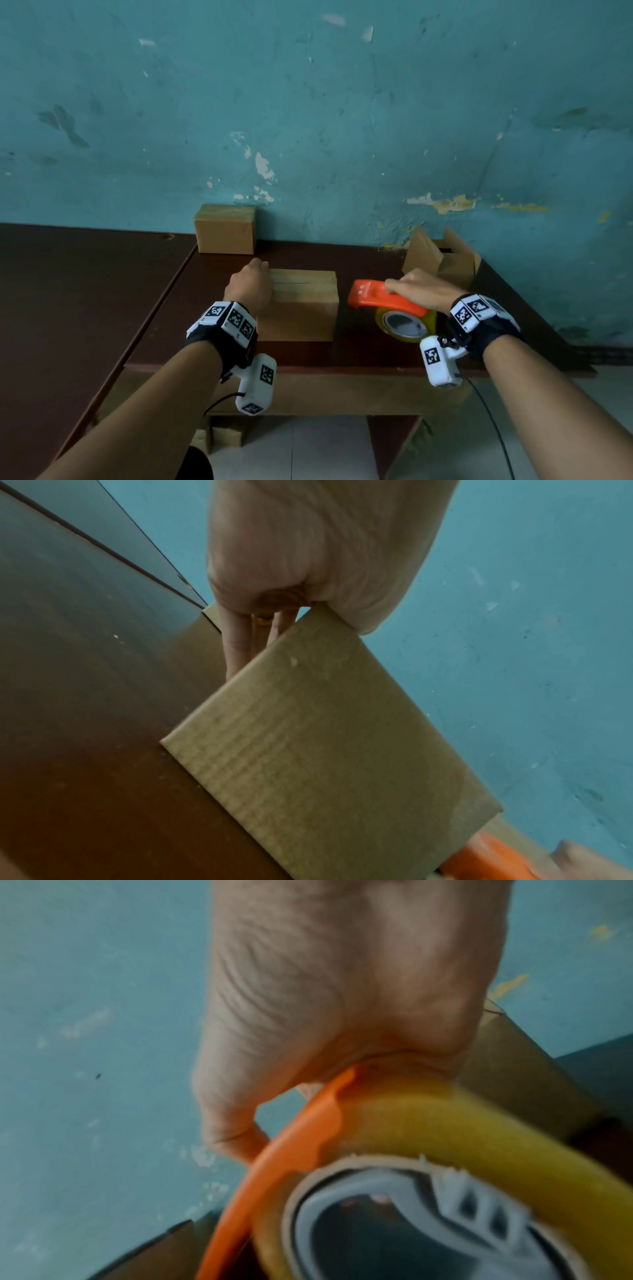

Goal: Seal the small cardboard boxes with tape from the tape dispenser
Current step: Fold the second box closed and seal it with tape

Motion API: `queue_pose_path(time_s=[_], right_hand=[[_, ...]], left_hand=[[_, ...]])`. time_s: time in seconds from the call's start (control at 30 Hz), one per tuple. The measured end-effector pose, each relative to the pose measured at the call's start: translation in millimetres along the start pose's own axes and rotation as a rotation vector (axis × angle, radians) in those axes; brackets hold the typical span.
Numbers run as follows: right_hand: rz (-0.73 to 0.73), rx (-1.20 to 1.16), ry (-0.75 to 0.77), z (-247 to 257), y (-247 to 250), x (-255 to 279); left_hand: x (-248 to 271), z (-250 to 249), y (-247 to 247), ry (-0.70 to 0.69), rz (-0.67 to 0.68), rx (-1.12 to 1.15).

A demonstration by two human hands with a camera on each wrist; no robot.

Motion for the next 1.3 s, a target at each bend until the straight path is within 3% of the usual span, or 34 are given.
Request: queue_pose_path(time_s=[0.1, 0.23, 0.4, 0.77, 0.87, 0.97, 1.13, 1.3], right_hand=[[-0.208, -0.033, 0.009, 4, -2, 3], [-0.363, 0.161, -0.054, 17, -19, 1], [-0.409, 0.299, -0.170, 30, -36, 2], [-0.378, 0.440, -0.197, 53, -64, 11], [-0.496, 0.347, -0.212, 57, -59, 17], [-0.590, 0.128, -0.093, 69, -58, 23], [-0.518, -0.311, 0.085, 95, -85, 26], [-0.412, -0.457, 0.084, 111, -113, 25]], left_hand=[[-1, 1, -1, 0.002, 0.002, 0.010], [-1, 3, -1, -0.015, -0.010, 0.004], [0, 2, -1, -0.012, -0.005, 0.003], [-1, 7, -2, -0.002, -0.009, 0.046], [-3, 8, -3, 0.005, -0.014, 0.060], [-2, 9, -4, 0.009, -0.012, 0.074], [1, 8, -2, -0.013, -0.019, 0.087], [1, 8, -1, -0.034, -0.031, 0.072]])
Point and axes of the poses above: each hand's wrist, its own x-axis away from the middle knuckle, its own y-axis out of the back of the hand, z = x × y, the point moved 4 cm from there along -x, towards the middle knuckle, and after that the axes turned 2 degrees about y, right-handed, at the moved point
